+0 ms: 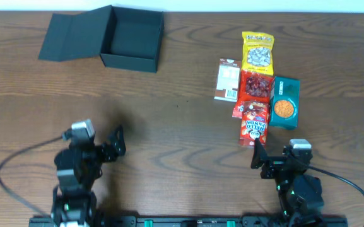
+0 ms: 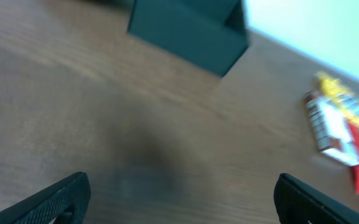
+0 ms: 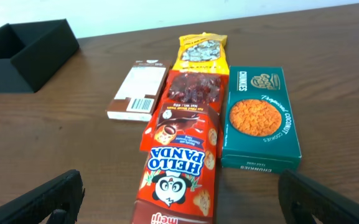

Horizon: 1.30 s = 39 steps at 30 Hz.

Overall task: Pack container
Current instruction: 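Move the left gripper to the black box's open lid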

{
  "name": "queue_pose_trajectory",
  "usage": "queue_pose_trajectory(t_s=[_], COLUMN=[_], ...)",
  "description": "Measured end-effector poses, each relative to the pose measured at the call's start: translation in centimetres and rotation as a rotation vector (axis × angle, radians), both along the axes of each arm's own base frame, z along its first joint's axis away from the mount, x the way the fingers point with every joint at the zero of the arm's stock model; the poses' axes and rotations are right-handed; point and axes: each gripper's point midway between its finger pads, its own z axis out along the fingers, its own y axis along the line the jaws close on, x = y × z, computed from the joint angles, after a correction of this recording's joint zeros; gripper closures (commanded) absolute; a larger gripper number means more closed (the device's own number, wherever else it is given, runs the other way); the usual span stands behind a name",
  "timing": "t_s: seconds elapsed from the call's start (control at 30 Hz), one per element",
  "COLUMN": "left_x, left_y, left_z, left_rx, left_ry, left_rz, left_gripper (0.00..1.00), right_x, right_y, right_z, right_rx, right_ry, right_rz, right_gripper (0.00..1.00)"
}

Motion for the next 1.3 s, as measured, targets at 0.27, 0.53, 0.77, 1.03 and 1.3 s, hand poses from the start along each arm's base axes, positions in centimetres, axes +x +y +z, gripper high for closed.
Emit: queue_pose_trajectory(t_s=[0.27,0.53,0.77,1.03,1.3], left_x=[7.0,15.3,21.9,26.8,26.6], left_y=[0.6,0.1,-3.3,-6.3,-8.5], left_z=[2.3,3.8,6.8,6.0,5.4], left_rx=[0.021,-0.003,-0.014,-0.146,-0.301], left_ry=[0.130,0.185,0.166,0.257,0.321], left_rz=[-0.013,-0.049,-0.095,-0.054,-0.107], left_gripper=[0.04,0.05,0.05,0.05,0.05], right_x=[0.0,0.0,0.0,0.0,0.0], right_y=[0.0,0.0,0.0,0.0,0.0], right_z=[0.0,0.0,0.0,0.0,0.0], right_rx=[0.000,0.000,0.000,0.000,0.000], right_ry=[0.000,0.000,0.001,0.000,0.000], right_rz=[0.000,0.000,0.000,0.000,0.000], right_gripper=[0.01,0.01,0.01,0.01,0.01])
